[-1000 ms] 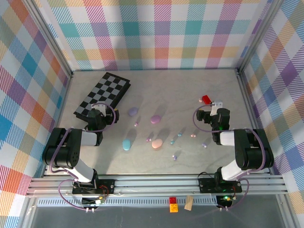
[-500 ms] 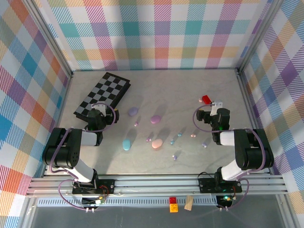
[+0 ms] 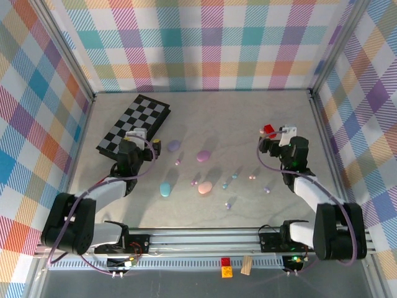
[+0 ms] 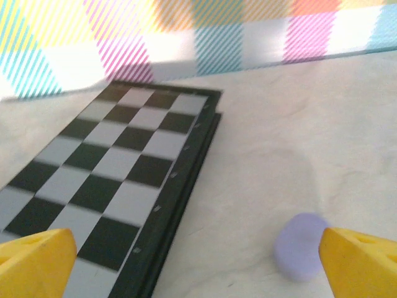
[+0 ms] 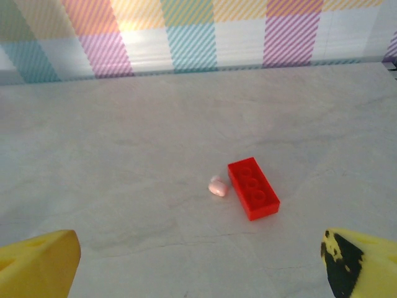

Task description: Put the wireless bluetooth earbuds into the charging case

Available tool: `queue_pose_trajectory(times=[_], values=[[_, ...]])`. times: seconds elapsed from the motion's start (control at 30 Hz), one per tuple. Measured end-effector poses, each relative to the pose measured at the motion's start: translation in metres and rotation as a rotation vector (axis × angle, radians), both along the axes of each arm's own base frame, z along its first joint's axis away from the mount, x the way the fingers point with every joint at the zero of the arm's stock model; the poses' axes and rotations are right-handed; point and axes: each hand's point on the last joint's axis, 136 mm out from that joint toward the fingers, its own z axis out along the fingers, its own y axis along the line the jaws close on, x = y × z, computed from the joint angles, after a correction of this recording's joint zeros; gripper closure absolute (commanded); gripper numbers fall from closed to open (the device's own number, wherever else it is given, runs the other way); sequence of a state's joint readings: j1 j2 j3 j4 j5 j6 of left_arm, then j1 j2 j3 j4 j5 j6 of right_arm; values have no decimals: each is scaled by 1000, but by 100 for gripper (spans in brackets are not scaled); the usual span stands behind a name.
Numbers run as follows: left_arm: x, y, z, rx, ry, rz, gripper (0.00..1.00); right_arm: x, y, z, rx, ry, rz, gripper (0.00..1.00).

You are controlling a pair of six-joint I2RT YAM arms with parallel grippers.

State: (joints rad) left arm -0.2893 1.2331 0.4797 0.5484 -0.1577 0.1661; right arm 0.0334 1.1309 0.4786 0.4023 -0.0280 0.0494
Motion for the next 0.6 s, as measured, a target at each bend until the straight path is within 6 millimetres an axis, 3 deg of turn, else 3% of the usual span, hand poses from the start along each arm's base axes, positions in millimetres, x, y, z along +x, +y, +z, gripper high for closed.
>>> queue_pose_trajectory(times=[0.13, 0.27, 0.47, 0.6], values=[[-11, -47, 29, 30, -18, -145, 0, -13, 12, 19, 113, 30, 31, 1], [-28, -97, 39, 28, 15, -304, 0, -23, 26, 27, 253, 116, 65, 1], [-74, -165, 21, 61, 141, -558, 0, -50, 52, 11, 423, 291, 147, 1], [-97, -204, -8, 85, 242, -679, 0, -65, 67, 2, 500, 388, 195, 1]])
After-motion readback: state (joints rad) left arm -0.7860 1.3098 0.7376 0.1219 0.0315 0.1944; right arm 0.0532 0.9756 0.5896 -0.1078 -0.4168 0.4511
